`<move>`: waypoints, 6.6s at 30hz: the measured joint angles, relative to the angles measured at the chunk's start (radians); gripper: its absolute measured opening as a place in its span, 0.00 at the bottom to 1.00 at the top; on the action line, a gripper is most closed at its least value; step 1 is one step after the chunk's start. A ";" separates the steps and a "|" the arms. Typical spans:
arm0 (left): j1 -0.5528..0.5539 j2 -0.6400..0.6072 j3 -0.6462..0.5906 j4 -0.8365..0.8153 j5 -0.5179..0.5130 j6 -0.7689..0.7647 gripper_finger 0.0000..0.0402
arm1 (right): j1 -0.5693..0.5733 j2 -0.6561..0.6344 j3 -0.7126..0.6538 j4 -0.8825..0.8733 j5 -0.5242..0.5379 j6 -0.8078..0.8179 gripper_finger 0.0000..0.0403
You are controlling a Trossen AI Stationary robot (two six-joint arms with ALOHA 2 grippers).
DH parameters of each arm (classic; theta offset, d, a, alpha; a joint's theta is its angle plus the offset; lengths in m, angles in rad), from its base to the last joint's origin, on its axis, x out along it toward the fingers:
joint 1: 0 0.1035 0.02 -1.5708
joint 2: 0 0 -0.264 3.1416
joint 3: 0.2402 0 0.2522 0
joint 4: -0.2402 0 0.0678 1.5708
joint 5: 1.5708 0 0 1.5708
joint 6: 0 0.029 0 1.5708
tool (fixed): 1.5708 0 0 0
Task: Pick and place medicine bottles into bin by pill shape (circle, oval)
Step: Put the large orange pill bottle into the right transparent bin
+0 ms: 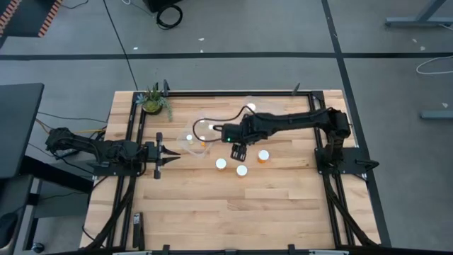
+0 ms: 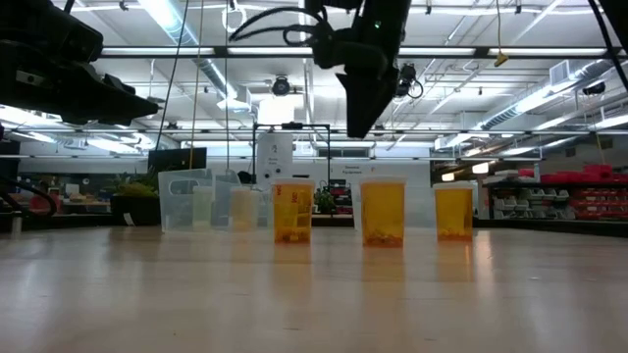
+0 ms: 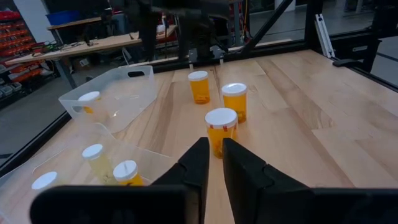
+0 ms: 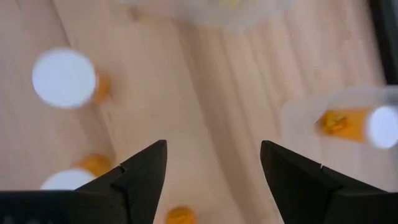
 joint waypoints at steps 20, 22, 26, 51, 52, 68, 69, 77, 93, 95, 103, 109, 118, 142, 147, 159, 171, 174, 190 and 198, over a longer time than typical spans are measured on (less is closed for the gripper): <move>0.000 0.000 0.000 0.000 0.000 0.000 0.14 | 0.055 0.001 -0.077 0.217 -0.042 0.120 0.66; 0.000 0.000 0.000 0.000 0.000 0.000 0.14 | 0.062 0.001 -0.064 0.229 -0.042 0.116 0.66; 0.000 0.000 0.000 0.000 0.000 0.000 0.15 | 0.070 0.001 -0.025 0.231 -0.043 0.092 0.66; 0.000 0.032 0.000 0.008 -0.001 0.000 0.14 | 0.099 0.162 0.026 0.385 -0.015 0.000 0.66; 0.000 0.033 0.000 0.000 0.000 0.000 0.13 | 0.103 0.165 0.025 0.384 -0.014 -0.008 0.66; 0.000 0.040 0.000 0.000 0.000 0.000 0.15 | 0.119 0.175 -0.009 0.427 -0.024 -0.091 0.76; 0.000 0.040 0.000 0.000 0.000 0.000 0.14 | 0.121 0.175 -0.015 0.428 -0.024 -0.087 0.77; 0.000 0.040 0.000 0.000 0.000 0.000 0.13 | 0.127 0.176 -0.071 0.485 -0.032 -0.081 0.85; 0.000 0.040 0.000 0.000 0.000 0.000 0.13 | 0.126 0.175 -0.163 0.551 -0.047 -0.032 0.85; 0.000 0.040 0.000 0.000 0.000 0.000 0.13 | 0.126 0.175 -0.164 0.553 -0.047 -0.028 0.84; 0.000 0.040 0.000 0.000 0.000 0.000 0.15 | 0.118 0.175 -0.164 0.567 -0.047 -0.027 0.74; 0.000 0.040 0.000 0.000 0.000 0.000 0.14 | 0.103 0.175 -0.164 0.567 -0.066 -0.005 0.64; 0.000 0.040 0.000 0.000 0.000 0.000 0.14 | 0.091 0.174 -0.164 0.560 -0.082 -0.004 0.59; 0.000 0.041 0.000 0.004 0.000 0.000 0.15 | 0.051 0.087 -0.107 0.362 -0.035 -0.004 0.58; 0.000 0.040 0.000 0.001 0.000 0.000 0.15 | 0.046 0.051 -0.108 0.343 -0.033 -0.005 0.58; 0.000 0.039 0.000 0.001 0.000 0.000 0.13 | 0.033 -0.034 -0.107 0.264 0.018 0.006 0.58; 0.000 0.040 0.000 0.000 0.000 0.000 0.14 | 0.020 -0.055 -0.108 0.190 0.011 0.012 0.58; 0.000 0.040 0.000 0.000 0.000 0.000 0.13 | 0.019 -0.075 -0.107 0.162 0.010 0.031 0.58; 0.000 0.039 0.000 0.000 0.000 0.000 0.15 | -0.143 -0.289 -0.274 0.103 0.102 0.125 0.58; 0.000 0.040 0.000 0.000 0.000 0.000 0.13 | -0.272 -0.301 -0.387 0.202 0.058 0.084 0.58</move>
